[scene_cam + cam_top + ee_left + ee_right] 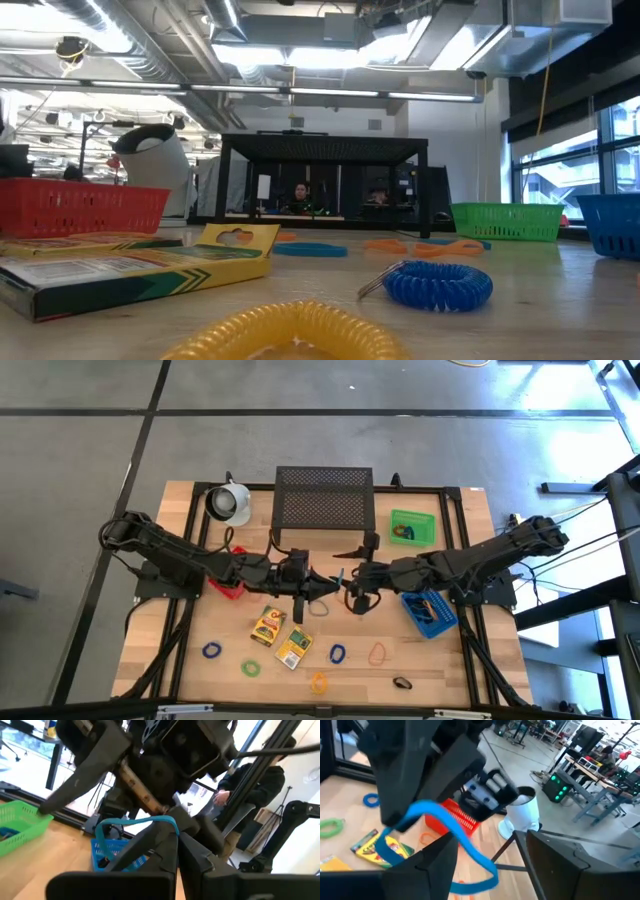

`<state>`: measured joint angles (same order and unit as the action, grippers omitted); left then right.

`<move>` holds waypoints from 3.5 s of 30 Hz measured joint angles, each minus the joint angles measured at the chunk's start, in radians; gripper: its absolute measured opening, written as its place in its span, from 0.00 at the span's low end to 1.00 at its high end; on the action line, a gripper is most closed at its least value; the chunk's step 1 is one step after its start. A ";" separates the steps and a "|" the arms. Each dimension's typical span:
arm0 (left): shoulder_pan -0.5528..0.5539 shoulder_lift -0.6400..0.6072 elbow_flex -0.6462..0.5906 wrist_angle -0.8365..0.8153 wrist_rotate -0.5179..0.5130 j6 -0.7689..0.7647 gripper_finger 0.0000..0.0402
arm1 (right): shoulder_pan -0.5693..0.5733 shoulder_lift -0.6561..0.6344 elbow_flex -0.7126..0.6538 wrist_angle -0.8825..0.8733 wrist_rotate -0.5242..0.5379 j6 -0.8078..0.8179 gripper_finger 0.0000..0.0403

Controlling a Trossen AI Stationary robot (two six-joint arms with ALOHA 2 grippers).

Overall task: Pick & Place Office Desk Supplies
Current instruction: Put the blue rubber band into the blue bin

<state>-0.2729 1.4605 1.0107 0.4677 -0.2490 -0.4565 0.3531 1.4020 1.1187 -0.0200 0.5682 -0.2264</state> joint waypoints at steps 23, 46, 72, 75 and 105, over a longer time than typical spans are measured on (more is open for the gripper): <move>0.055 0.000 0.000 -0.008 -0.047 0.073 0.19 | -0.024 0.004 0.000 -0.023 0.000 0.100 0.01; 0.177 -0.089 0.000 -0.664 -0.046 0.010 0.44 | -0.017 -0.121 -0.020 -0.980 -0.502 1.074 0.01; 0.212 -0.089 0.000 -0.892 -0.072 0.025 0.44 | 0.146 -0.123 -0.459 -0.932 -0.718 1.583 0.01; 0.212 -0.089 0.000 -0.899 -0.072 0.025 0.44 | 0.146 -0.131 -0.439 -0.950 -0.716 1.584 0.01; 0.210 -0.019 -0.007 -0.968 -0.066 0.093 0.44 | 0.146 -0.161 -0.406 -1.012 -0.531 1.685 0.19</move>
<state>-0.0624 1.4415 1.0033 -0.4999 -0.3153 -0.3632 0.4992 1.2407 0.7128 -1.0318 0.0372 1.4582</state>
